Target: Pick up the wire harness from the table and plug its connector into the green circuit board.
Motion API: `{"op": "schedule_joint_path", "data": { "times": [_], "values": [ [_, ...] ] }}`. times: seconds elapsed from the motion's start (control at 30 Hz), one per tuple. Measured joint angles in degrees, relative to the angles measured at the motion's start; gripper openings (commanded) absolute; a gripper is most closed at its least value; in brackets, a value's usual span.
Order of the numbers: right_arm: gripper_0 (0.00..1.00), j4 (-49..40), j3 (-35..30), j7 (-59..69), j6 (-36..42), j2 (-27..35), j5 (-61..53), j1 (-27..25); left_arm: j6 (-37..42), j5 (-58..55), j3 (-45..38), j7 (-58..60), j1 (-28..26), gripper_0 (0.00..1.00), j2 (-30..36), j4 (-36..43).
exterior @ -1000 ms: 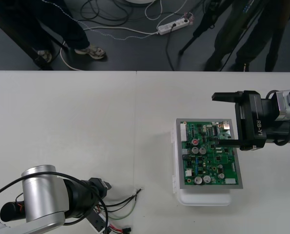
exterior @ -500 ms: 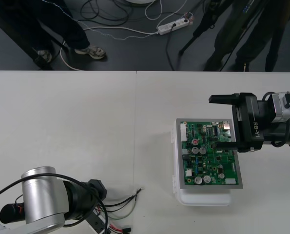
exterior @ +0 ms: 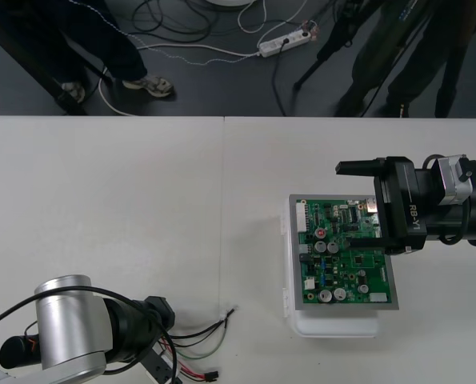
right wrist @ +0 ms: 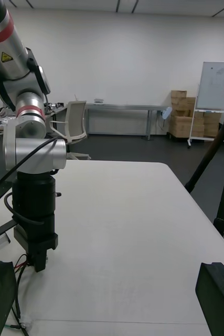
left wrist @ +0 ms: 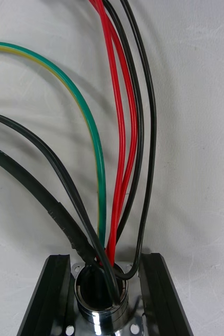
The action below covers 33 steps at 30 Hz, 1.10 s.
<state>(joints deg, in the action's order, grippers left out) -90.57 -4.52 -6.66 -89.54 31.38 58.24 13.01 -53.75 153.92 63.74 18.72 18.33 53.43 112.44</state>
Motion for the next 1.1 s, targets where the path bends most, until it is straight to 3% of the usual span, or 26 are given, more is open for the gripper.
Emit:
{"op": "schedule_joint_path", "data": {
  "times": [0.57, 1.1],
  "values": [
    [1.0, 0.0, 0.01, 0.21, 0.0, 0.0, -1.12, 0.04, 0.01, -0.84, -1.89, 0.0, -0.06, 0.0, 0.03, 0.0],
    [1.0, 0.0, 0.01, 5.83, 0.0, 0.0, -1.56, 0.06, -0.02, -15.48, -7.1, 0.0, -0.29, 0.0, 3.64, 3.75]
  ]
}}
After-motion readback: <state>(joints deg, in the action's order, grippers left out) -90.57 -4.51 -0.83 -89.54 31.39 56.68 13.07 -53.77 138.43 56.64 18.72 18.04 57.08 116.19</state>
